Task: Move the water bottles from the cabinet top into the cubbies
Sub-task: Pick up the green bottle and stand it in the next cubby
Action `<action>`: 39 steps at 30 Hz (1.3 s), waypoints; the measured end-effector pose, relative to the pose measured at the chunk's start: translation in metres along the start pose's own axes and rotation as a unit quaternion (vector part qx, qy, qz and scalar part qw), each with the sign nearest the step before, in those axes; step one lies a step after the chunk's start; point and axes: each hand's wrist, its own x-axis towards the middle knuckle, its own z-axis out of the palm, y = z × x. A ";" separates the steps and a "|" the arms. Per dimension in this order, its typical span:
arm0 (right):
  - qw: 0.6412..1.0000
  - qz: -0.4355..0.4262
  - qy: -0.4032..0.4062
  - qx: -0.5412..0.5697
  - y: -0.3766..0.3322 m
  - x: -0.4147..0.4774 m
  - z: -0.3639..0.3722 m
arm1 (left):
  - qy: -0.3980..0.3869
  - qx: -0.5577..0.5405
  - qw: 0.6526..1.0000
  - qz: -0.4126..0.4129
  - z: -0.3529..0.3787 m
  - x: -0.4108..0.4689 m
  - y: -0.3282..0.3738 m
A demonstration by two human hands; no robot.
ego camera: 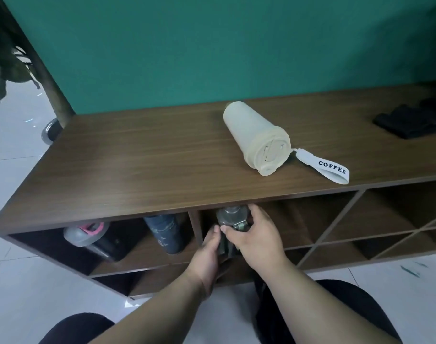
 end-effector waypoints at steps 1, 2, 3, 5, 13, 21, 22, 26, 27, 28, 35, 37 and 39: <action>1.000 0.002 0.003 0.005 0.001 0.003 0.002 | 0.007 0.002 1.000 -0.002 0.001 0.002 0.002; 1.000 0.003 0.005 0.007 0.001 0.006 0.005 | 0.013 0.005 1.000 -0.005 0.000 0.006 0.002; 1.000 0.003 0.007 0.006 0.001 0.008 0.007 | 0.025 0.006 1.000 -0.006 0.000 0.008 0.004; 1.000 -0.001 0.006 0.000 0.002 0.011 0.011 | 0.043 -0.004 0.999 -0.008 0.001 0.012 0.003; 1.000 0.010 -0.004 -0.008 0.008 0.025 0.023 | 0.076 -0.029 0.996 -0.048 0.010 0.021 0.005; 1.000 0.013 -0.016 0.003 0.009 0.022 0.022 | 0.080 -0.045 0.995 -0.040 0.015 0.014 0.005; 1.000 0.016 -0.019 0.006 0.010 0.022 0.021 | 0.077 -0.044 0.995 -0.035 0.015 0.013 0.006; 0.999 0.041 -0.033 0.004 0.009 0.021 0.021 | 0.078 -0.033 0.996 -0.039 0.016 0.006 0.011; 0.998 0.044 -0.040 0.001 0.008 0.021 0.020 | 0.082 -0.032 0.995 -0.041 0.015 0.003 0.012; 0.998 0.046 -0.048 -0.007 0.005 0.020 0.018 | 0.082 -0.030 0.995 -0.045 0.013 0.001 0.011; 0.990 0.029 -0.061 -0.124 -0.017 -0.029 -0.028 | 0.010 -0.023 0.995 -0.097 0.005 -0.037 0.005; 0.990 -0.025 -0.022 -0.139 -0.032 -0.046 -0.050 | -0.003 -0.029 0.995 -0.096 -0.003 -0.046 0.003; 0.986 -0.090 0.090 -0.105 -0.053 -0.053 -0.069 | -0.021 -0.051 0.993 -0.102 -0.009 -0.054 0.003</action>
